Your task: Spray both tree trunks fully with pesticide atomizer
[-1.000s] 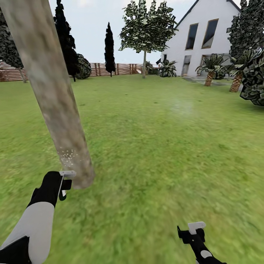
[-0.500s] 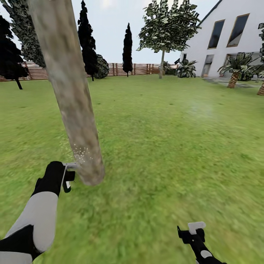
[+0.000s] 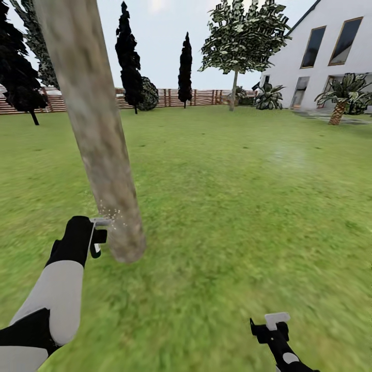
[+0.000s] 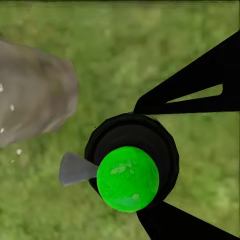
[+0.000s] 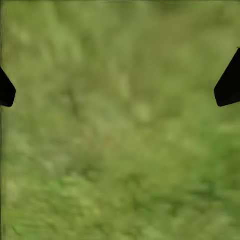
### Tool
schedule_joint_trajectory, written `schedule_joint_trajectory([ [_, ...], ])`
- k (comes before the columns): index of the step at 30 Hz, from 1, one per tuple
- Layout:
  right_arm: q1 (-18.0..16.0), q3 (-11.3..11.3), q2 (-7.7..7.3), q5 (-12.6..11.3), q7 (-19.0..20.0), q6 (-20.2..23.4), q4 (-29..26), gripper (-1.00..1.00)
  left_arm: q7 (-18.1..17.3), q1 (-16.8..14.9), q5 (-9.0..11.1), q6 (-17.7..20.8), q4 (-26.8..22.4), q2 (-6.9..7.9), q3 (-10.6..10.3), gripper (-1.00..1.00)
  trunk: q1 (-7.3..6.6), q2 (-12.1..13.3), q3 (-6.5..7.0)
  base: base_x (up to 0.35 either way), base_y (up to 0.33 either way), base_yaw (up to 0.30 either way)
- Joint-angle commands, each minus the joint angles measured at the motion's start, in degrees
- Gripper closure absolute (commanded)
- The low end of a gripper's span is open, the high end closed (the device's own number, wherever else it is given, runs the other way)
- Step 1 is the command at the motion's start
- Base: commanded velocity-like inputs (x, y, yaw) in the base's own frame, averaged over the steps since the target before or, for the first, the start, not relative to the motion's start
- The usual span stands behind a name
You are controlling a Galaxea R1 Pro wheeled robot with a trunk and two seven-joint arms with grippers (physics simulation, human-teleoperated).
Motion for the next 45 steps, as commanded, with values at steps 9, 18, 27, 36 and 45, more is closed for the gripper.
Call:
schedule_joint_trajectory([
  [9, -0.05, -0.31, 0.02, 0.61, -0.23, -0.19, 0.09, -1.0, -0.58, 0.07, -0.6, 0.22, -1.86, 0.3, 0.13, 1.0, 0.0, -0.02, -0.05, 0.048, -0.267, 0.0],
  [18, -0.05, -0.31, 0.02, 0.69, -0.21, -0.19, 0.09, -1.0, -0.5, 0.89, -0.6, -0.21, -2.34, 0.15, 0.06, 1.0, 0.0, -0.02, -0.05, 0.0, -0.276, 0.1],
  [27, -0.05, -0.31, 0.02, 0.69, -0.19, -0.19, 0.09, -1.0, -0.48, -1.22, -0.53, 0.04, -2.61, -0.03, 0.13, 1.0, 0.0, -0.02, -0.05, 0.19, -0.204, 0.113],
  [36, -0.05, -0.31, 0.02, 0.67, -0.15, -0.19, 0.09, -1.0, -0.46, -0.91, -0.6, 0.05, -2.56, 0.04, 0.17, 1.0, 0.0, -0.02, -0.05, 0.017, -0.249, 0.004],
  [45, -0.05, -0.31, 0.02, 0.68, -0.15, -0.19, 0.09, -1.0, -0.14, -0.78, -0.6, 0.05, -2.54, 0.34, 0.09, 1.0, 0.0, -0.02, -0.05, 0.145, -0.226, 0.252],
])
